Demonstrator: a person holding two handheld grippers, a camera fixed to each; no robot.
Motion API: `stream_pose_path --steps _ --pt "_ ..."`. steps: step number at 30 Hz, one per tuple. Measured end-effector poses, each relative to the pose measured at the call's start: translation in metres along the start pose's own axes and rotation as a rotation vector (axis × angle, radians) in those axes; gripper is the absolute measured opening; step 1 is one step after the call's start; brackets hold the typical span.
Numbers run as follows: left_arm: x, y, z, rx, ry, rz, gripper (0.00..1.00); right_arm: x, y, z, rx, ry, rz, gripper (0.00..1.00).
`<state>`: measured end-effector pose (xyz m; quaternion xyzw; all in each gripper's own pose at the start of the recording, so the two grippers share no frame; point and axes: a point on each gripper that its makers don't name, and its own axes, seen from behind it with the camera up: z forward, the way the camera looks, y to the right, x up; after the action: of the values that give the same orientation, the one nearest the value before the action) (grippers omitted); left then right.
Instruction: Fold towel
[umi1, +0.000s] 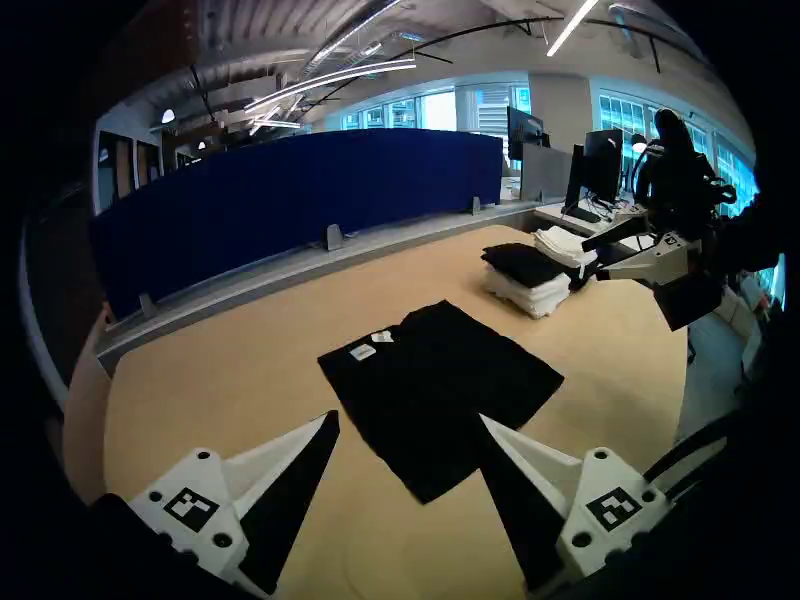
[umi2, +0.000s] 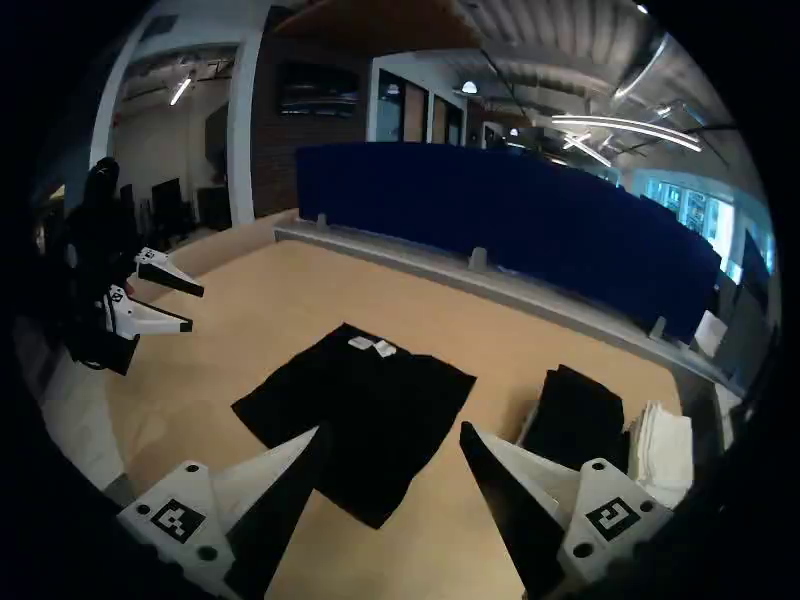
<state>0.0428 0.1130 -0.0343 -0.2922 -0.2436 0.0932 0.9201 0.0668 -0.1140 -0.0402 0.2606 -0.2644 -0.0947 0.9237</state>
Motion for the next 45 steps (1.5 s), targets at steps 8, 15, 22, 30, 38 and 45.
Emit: stream_pose_path --steps 8,15,22,30,38,45 --pt "-0.040 0.009 0.025 -0.043 -0.076 0.018 0.93 -0.047 -0.005 0.024 0.025 -0.087 -0.010 1.00" --pt "-0.073 0.021 0.047 -0.095 -0.149 0.023 0.94 -0.084 -0.008 0.041 0.043 -0.151 -0.029 1.00" --pt "-0.102 0.025 0.065 -0.116 -0.209 0.036 0.93 -0.115 -0.009 0.056 0.056 -0.204 -0.022 1.00" --pt "-0.126 0.026 0.074 -0.125 -0.267 0.034 0.93 -0.137 -0.012 0.066 0.071 -0.241 -0.025 1.00" --pt "-0.143 0.026 0.081 -0.125 -0.321 0.030 0.93 -0.154 -0.013 0.073 0.078 -0.264 -0.020 1.00" --pt "-0.149 0.028 0.083 -0.119 -0.342 0.016 0.93 -0.169 -0.015 0.074 0.086 -0.293 -0.018 0.99"
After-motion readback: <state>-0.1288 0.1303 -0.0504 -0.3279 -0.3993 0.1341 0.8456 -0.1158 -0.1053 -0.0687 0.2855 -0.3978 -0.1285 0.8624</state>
